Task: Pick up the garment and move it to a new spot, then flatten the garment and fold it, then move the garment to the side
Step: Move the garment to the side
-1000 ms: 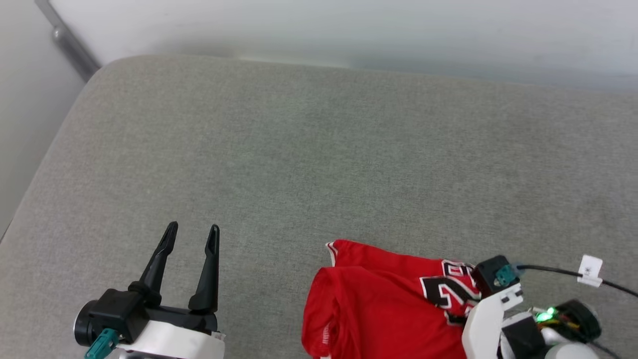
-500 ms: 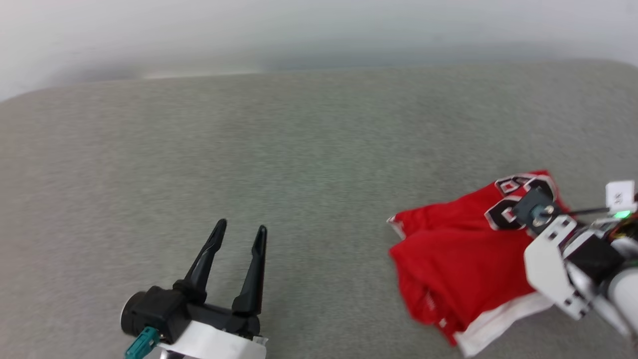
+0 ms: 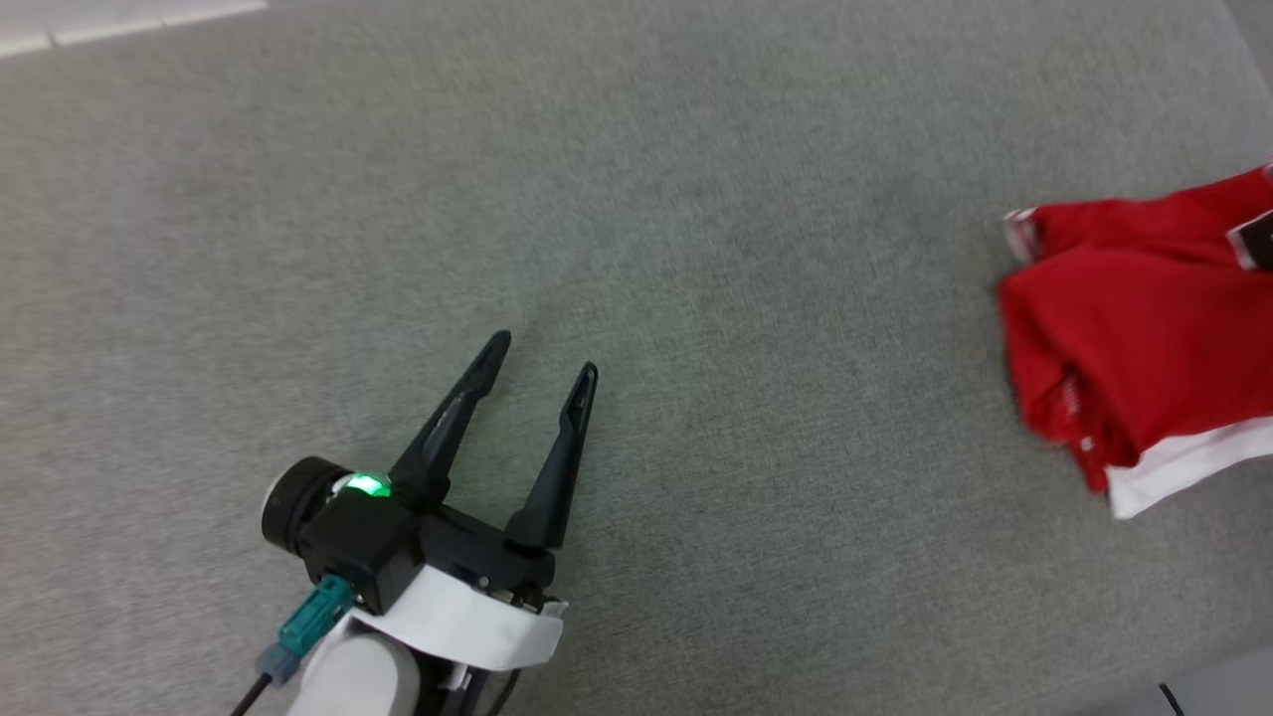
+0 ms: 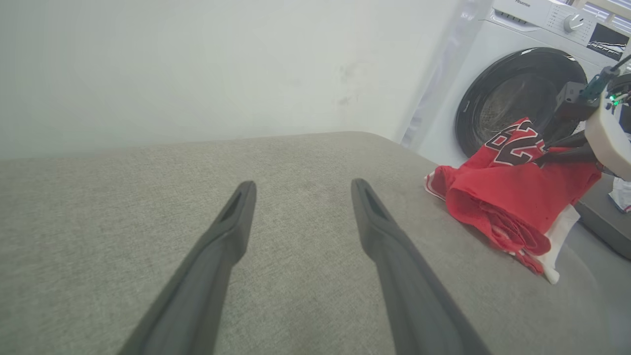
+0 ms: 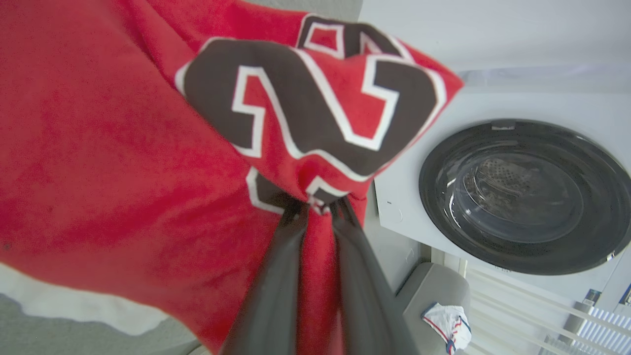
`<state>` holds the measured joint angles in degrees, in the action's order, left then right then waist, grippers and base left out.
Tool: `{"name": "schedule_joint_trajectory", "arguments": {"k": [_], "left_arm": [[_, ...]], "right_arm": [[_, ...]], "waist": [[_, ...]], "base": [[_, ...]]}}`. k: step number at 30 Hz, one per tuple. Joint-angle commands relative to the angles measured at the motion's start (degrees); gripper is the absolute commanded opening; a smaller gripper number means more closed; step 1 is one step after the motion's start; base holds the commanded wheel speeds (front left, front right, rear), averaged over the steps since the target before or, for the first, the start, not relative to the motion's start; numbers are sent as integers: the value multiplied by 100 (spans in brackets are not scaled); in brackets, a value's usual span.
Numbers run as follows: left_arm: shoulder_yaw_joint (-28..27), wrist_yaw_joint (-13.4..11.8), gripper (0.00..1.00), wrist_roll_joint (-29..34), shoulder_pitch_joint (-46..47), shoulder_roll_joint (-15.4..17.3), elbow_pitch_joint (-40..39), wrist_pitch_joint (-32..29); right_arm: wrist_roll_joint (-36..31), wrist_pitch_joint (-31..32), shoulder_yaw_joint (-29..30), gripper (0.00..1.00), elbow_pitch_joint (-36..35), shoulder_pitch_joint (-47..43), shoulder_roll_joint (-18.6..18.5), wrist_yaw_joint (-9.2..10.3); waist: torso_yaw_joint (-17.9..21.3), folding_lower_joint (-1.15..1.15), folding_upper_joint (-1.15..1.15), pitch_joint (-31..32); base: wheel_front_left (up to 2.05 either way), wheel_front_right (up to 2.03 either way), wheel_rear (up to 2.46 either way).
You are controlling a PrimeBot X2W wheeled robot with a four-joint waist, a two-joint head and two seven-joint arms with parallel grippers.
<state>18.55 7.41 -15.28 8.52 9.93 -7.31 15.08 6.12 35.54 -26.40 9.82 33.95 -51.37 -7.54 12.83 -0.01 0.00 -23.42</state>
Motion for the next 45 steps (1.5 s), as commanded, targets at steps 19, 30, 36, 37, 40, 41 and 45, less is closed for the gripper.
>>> {"name": "schedule_joint_trajectory", "arguments": {"k": [19,30,36,37,40,41,45], "left_arm": [[213,8,100,52,634,456,-133,11],[-220,8,100,-146,173,222,-76,11],[-899,3,100,-23,-149,113,97,11],[-1020,3,100,-19,-204,99,113,11],[-1398,3,100,-21,-380,83,122,10],[-1499,3,100,-13,-442,65,132,10],[-1885,4,100,-9,-684,-32,109,10]], "right_arm": [[-788,-1626,1565,0,2341,464,466,10],[-1047,-2165,1830,100,2432,769,923,10],[-680,-2631,2132,100,1828,542,1346,9],[-616,-2718,2197,100,1708,449,1445,9],[-386,-2932,2360,100,1234,188,1831,9],[-321,-3004,2423,100,1074,69,1957,9],[86,-3390,2608,100,401,-523,2583,8]], "waist": [[7,1,0,-1066],[-102,1,0,-139],[-363,1,0,609],[-406,1,0,737],[-511,1,0,1040],[-552,1,0,1141],[-708,1,0,1459]], "base": [[0,0,0],[0,0,0],[0,0,0],[0,0,0],[0,0,0],[0,0,0],[0,0,0]]}}
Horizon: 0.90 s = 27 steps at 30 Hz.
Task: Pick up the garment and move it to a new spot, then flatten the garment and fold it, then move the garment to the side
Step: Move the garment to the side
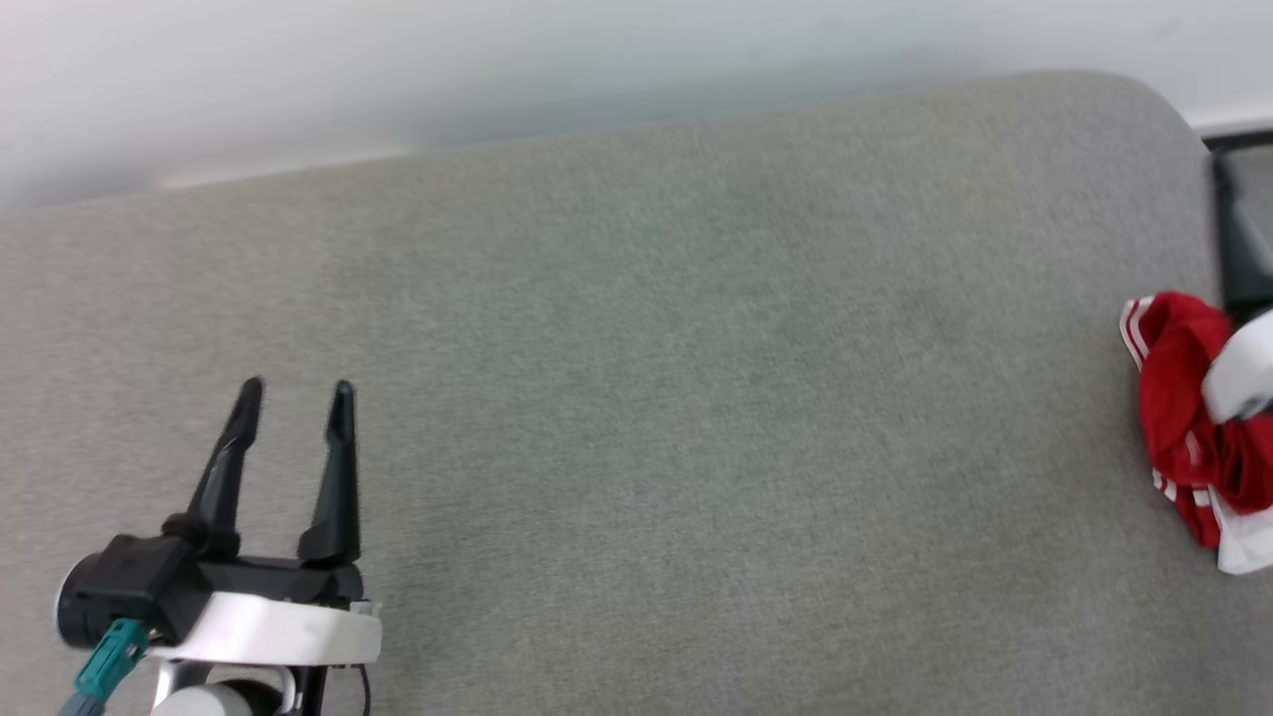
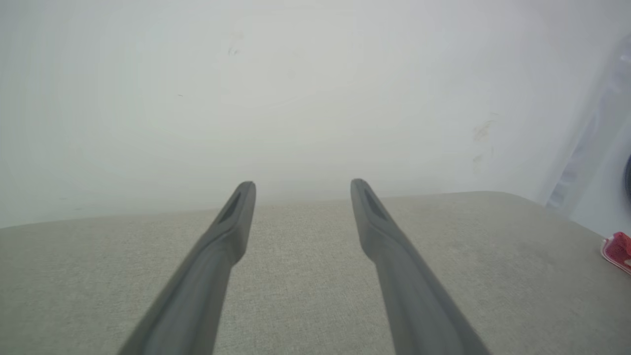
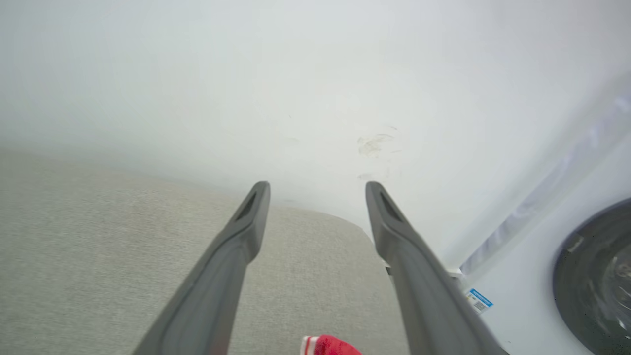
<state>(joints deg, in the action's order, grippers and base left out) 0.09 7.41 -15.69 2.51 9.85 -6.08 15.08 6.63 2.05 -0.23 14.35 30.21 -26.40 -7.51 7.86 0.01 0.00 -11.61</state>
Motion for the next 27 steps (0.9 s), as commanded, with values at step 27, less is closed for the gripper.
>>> {"name": "schedule_joint_trajectory", "arguments": {"k": [27], "left_arm": [[-143,7,100,6,-967,-313,346,10]], "right_arm": [[456,-1507,-124,100,-1177,-2937,2320,3]], "waist": [[-841,-1,0,1063]], "base": [[0,0,0]]}}
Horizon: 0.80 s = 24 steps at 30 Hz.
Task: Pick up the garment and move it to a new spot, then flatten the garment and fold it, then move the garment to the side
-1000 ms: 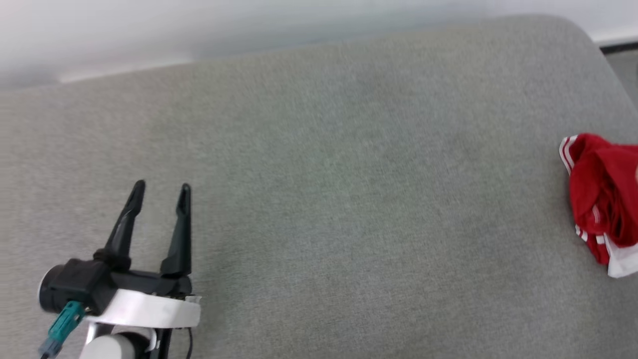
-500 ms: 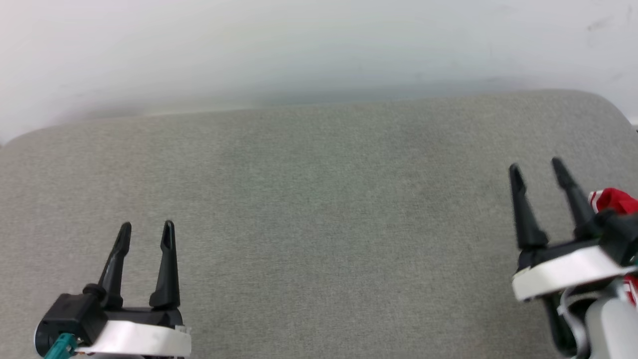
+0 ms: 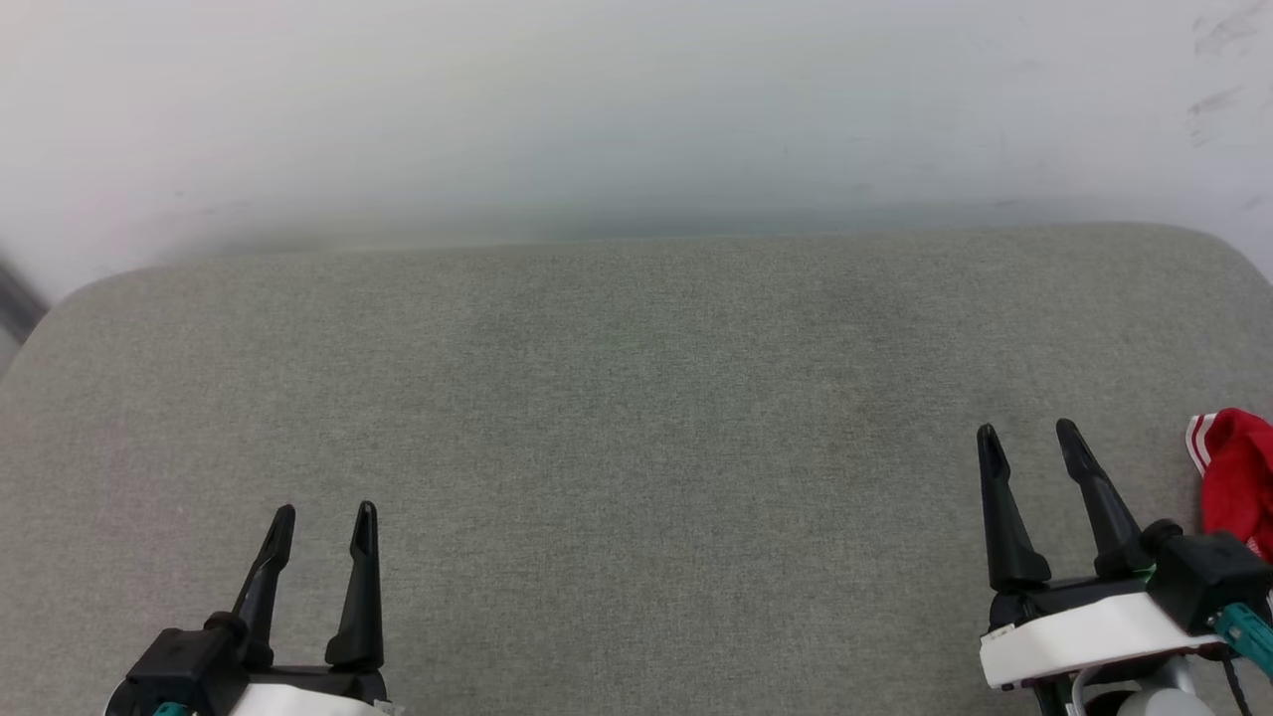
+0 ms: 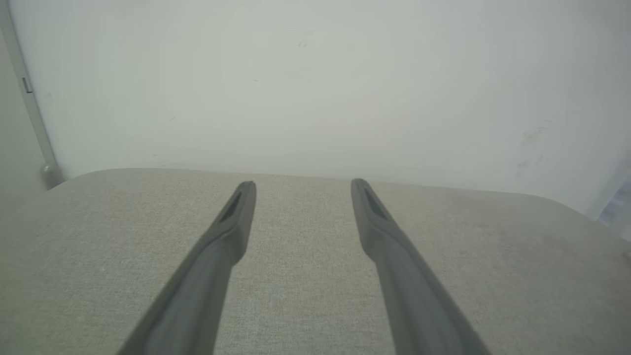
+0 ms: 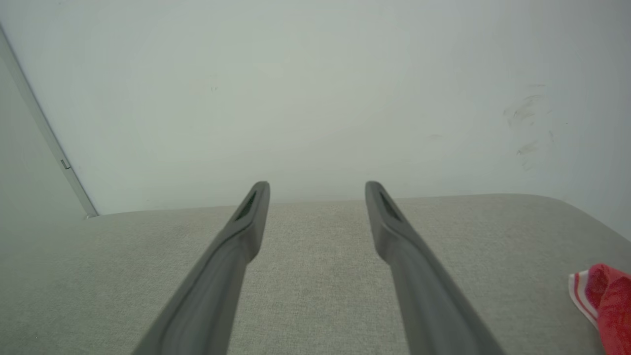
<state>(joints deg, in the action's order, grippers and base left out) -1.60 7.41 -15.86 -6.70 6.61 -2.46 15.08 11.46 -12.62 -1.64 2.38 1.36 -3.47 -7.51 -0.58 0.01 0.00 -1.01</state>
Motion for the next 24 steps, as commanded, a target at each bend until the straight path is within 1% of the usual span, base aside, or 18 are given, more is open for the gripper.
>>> {"name": "schedule_joint_trajectory", "arguments": {"k": [1,6,24], "left_arm": [[20,7,100,33,-48,5,-26,10],[-6,8,100,69,-15,-48,-29,10],[-32,8,100,-3,-10,-27,-9,10]], "right_arm": [[-29,-49,24,100,26,-47,35,3],[-49,-54,25,100,48,-22,58,3],[62,-115,-48,100,102,-9,71,3]], "waist": [[6,-1,0,2],[35,-1,0,7],[123,-1,0,23]], "base": [[0,0,0],[0,0,0],[0,0,0]]}}
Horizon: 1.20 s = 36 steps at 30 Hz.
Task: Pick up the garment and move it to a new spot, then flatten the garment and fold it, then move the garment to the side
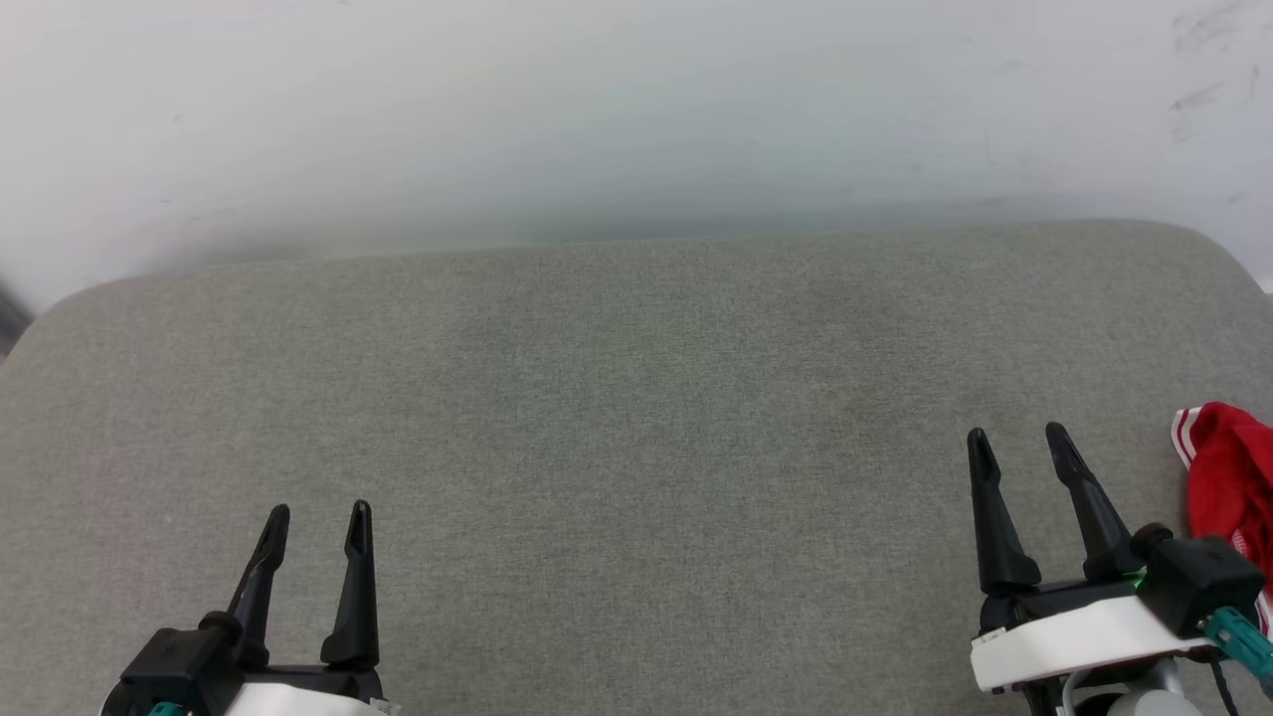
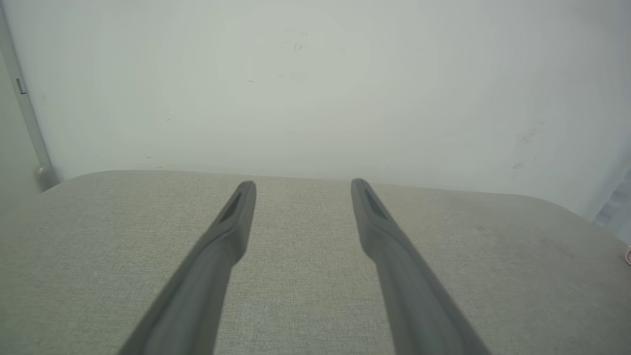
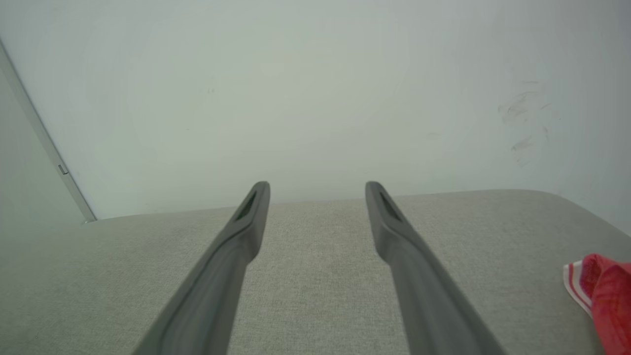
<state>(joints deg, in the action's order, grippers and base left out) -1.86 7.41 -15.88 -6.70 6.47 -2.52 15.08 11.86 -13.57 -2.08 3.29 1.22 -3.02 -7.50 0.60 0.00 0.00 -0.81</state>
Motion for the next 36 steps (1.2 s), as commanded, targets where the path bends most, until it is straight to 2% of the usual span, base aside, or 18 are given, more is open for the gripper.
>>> {"name": "schedule_joint_trajectory", "arguments": {"k": [1,4,5,9,36], "left_arm": [[-11,8,100,2,-10,-17,-2,10],[-55,8,100,-65,-7,-54,-29,10],[-55,0,0,-62,0,-33,-25,0],[-26,-1,0,-69,-36,-60,131,-6],[-31,1,0,-2722,426,-49,654,-612]], "right_arm": [[21,-25,-9,100,16,13,26,2],[29,-34,-22,100,30,11,27,2],[18,-10,-25,0,28,0,0,0],[29,0,-38,0,165,-65,-2,-1],[2858,530,89,0,447,134,-131,0]], "waist": [[9,0,0,5],[16,0,0,24],[18,0,0,25],[19,-1,0,26],[2,-1,0,34]], "base": [[0,0,0],[0,0,0],[0,0,0],[0,0,0],[0,0,0]]}}
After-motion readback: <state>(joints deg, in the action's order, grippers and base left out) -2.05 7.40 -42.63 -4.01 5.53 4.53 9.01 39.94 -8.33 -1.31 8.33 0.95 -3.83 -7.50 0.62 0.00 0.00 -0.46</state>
